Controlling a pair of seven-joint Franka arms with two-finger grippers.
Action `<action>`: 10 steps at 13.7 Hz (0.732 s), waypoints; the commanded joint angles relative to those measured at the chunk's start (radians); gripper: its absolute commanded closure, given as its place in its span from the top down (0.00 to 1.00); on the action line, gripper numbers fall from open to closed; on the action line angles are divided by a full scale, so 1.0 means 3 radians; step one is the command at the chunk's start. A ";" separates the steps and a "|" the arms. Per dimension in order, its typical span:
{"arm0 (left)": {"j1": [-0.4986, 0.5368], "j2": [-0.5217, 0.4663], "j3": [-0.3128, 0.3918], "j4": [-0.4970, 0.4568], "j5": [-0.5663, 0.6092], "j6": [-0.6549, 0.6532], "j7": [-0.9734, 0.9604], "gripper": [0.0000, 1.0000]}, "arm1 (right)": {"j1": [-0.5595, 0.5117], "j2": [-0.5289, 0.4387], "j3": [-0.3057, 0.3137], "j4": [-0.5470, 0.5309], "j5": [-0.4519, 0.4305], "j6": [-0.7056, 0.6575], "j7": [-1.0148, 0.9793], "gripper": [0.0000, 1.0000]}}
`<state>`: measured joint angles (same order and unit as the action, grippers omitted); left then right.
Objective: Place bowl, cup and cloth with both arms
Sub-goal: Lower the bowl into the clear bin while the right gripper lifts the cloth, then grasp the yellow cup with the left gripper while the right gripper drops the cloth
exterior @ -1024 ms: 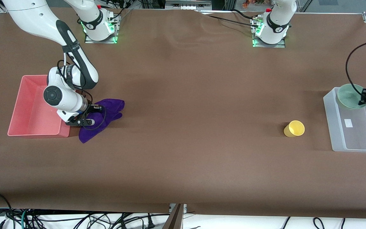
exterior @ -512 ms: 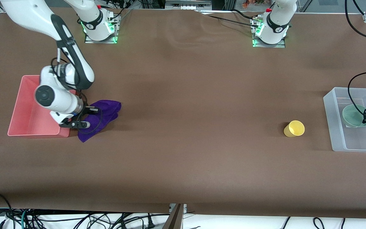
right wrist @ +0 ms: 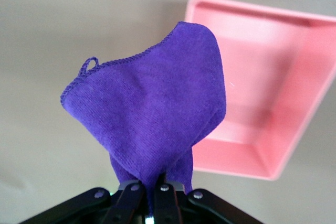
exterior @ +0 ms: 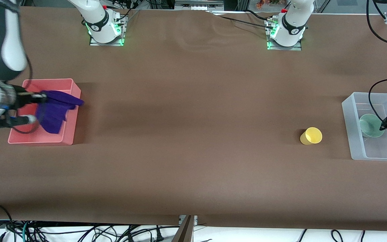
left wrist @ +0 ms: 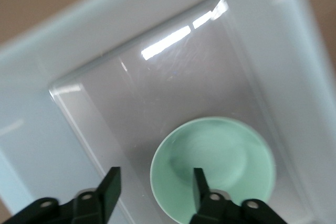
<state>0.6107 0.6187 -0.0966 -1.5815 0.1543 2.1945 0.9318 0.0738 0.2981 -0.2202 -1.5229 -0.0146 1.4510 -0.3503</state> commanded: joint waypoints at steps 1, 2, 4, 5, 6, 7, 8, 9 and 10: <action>-0.0031 -0.0440 -0.0356 -0.0046 0.0012 -0.0472 -0.0098 1.00 | -0.0006 0.0146 -0.0339 0.0066 -0.0140 -0.0072 -0.0645 0.00; -0.0036 -0.0477 -0.0520 -0.0046 0.0012 -0.0575 -0.0337 1.00 | -0.0006 0.0172 -0.0446 -0.0031 -0.0186 0.0015 -0.0789 0.00; -0.0102 -0.0457 -0.0797 -0.0061 0.0028 -0.0632 -0.0991 1.00 | -0.0011 0.0182 -0.0574 -0.0317 -0.0197 0.0240 -0.0933 0.00; -0.0209 -0.0426 -0.0833 -0.0097 0.0033 -0.0632 -0.1338 0.99 | -0.0031 0.0183 -0.0595 -0.0460 -0.0197 0.0362 -0.0934 0.00; -0.0332 -0.0330 -0.0834 -0.0107 0.0033 -0.0632 -0.1666 0.99 | -0.0031 0.0183 -0.0596 -0.0583 -0.0192 0.0490 -0.0934 0.00; -0.0419 -0.0233 -0.0834 -0.0107 0.0033 -0.0622 -0.1943 0.99 | -0.0036 0.0198 -0.0596 -0.0685 -0.0192 0.0618 -0.0929 0.00; -0.0480 -0.0120 -0.0834 -0.0112 0.0038 -0.0597 -0.2173 0.98 | -0.0031 0.0213 -0.0596 -0.0777 -0.0187 0.0720 -0.0919 0.00; -0.0527 -0.0023 -0.0834 -0.0118 0.0038 -0.0586 -0.2342 0.96 | -0.0036 0.0238 -0.0596 -0.0854 -0.0166 0.0782 -0.0908 0.00; -0.0547 0.0039 -0.0839 -0.0148 0.0038 -0.0566 -0.2461 0.94 | -0.0041 0.0274 -0.0601 -0.0911 -0.0156 0.0838 -0.0893 0.00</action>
<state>0.4488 0.5832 -0.3484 -1.6302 0.1539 2.0082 0.2692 0.0584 0.3921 -0.3976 -1.7444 -0.0567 1.6655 -0.6149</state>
